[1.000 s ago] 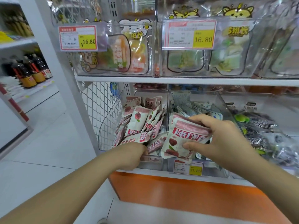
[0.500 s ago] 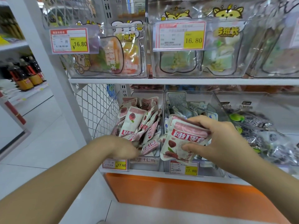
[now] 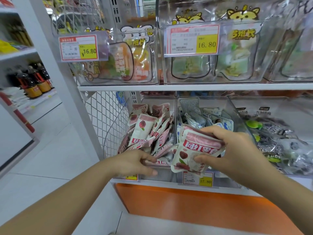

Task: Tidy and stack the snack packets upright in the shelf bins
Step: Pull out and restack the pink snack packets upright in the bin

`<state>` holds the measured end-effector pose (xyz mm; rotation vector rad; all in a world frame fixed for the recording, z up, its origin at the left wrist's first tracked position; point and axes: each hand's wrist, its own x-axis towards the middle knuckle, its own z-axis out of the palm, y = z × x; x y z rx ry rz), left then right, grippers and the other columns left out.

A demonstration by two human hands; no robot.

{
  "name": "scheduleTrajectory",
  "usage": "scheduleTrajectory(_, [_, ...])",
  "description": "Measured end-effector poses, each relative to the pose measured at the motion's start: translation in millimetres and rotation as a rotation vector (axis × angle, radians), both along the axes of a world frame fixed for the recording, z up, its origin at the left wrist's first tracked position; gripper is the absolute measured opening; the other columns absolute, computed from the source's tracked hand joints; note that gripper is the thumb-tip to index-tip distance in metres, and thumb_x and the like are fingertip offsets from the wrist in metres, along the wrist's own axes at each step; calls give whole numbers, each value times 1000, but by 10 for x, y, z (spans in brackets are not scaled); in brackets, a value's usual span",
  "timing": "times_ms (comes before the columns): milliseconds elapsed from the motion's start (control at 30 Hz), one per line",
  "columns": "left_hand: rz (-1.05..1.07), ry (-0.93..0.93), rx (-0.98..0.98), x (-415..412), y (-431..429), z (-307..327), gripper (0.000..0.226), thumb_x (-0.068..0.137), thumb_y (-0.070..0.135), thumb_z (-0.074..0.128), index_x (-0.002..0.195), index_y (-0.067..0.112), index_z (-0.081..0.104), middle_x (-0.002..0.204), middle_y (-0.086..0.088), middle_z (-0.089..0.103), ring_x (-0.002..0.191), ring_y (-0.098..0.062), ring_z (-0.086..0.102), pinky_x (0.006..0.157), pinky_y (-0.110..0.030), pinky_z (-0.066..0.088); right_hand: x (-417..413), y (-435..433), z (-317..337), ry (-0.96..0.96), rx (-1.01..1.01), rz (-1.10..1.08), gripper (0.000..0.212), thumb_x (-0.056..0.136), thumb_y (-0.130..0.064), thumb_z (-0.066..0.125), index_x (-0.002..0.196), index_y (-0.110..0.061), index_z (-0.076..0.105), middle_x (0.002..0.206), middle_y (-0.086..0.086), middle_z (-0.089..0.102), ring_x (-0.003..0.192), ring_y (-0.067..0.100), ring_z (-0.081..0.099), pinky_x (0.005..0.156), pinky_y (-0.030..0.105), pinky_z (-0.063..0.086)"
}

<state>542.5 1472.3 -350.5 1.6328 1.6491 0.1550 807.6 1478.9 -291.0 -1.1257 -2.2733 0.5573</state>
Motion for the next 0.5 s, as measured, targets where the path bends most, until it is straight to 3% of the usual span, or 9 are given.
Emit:
scheduleTrajectory(100, [180,-244,75,23,-4,-24,39,82,17,71,120,21,60,81,14,67,89,-4,62,93,-22,45,-11,-1,-2,19,20,3,47,67,-41,77,88,-61,40,82,-39,56,90,-13,55,70,14,50])
scheduleTrajectory(167, [241,-221,193,40,17,-91,23,85,10,67,100,27,66,73,9,69,83,-12,66,88,-27,51,-28,-3,8,49,32,2,47,68,-39,77,90,-60,42,83,-40,55,90,-15,54,68,8,47])
scheduleTrajectory(267, [335,-157,297,93,74,-128,13,90,7,59,86,16,67,67,3,67,53,-2,60,60,-19,53,-82,20,25,78,48,9,45,71,-35,77,94,-56,44,80,-40,55,81,-16,56,65,4,43])
scheduleTrajectory(367, [451,-296,252,104,217,-104,10,94,5,52,92,4,61,76,-5,69,58,-11,63,67,-29,58,-150,55,13,54,39,39,44,71,-37,76,88,-60,43,76,-46,53,83,-20,54,66,2,43])
scheduleTrajectory(500, [471,-405,167,62,372,-63,16,98,5,45,92,5,60,77,-5,66,64,-9,59,52,-14,48,-230,96,-22,26,28,53,43,69,-40,76,86,-62,43,80,-51,51,88,-22,52,70,2,42])
